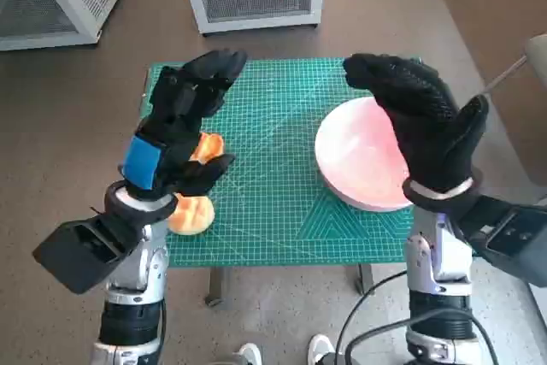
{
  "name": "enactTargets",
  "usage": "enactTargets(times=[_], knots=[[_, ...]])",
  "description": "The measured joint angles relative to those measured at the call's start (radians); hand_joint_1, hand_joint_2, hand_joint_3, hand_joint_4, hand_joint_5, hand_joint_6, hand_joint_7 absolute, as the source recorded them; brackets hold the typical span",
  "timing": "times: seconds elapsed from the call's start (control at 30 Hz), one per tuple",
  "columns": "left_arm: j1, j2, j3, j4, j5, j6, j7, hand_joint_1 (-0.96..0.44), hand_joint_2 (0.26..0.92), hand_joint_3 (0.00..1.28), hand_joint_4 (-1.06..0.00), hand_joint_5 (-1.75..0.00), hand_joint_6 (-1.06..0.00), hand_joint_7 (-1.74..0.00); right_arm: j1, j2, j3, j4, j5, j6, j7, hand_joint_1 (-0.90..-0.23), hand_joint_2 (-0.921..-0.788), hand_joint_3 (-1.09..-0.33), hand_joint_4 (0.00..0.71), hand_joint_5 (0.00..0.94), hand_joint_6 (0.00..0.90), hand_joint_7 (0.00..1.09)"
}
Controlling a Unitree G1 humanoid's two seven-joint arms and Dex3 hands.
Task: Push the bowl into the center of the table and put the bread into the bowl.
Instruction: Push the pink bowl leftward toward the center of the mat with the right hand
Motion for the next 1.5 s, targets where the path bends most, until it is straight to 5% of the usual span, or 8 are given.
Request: enactTargets(times=[1.27, 1.5], knots=[[-0.034, -0.001, 0.0, 0.026, -0.004, -0.002, -0.001, -0.68, 0.921, 0.34, -0.29, 0.0, 0.0, -0.68, -0.021, -0.003, -0.007, 0.012, 0.025, 0.017, 0.002, -0.535, -0.921, -0.451, 0.4, 0.012, 0.063, 0.75], [-0.034, 0.0, 0.004, 0.029, -0.017, -0.004, -0.012, -0.67, 0.921, 0.33, -0.29, 0.0, 0.0, -0.67, -0.035, -0.018, -0.036, 0.055, 0.027, -0.006, 0.019, -0.551, -0.921, -0.454, 0.403, 0.01, 0.058, 0.7]])
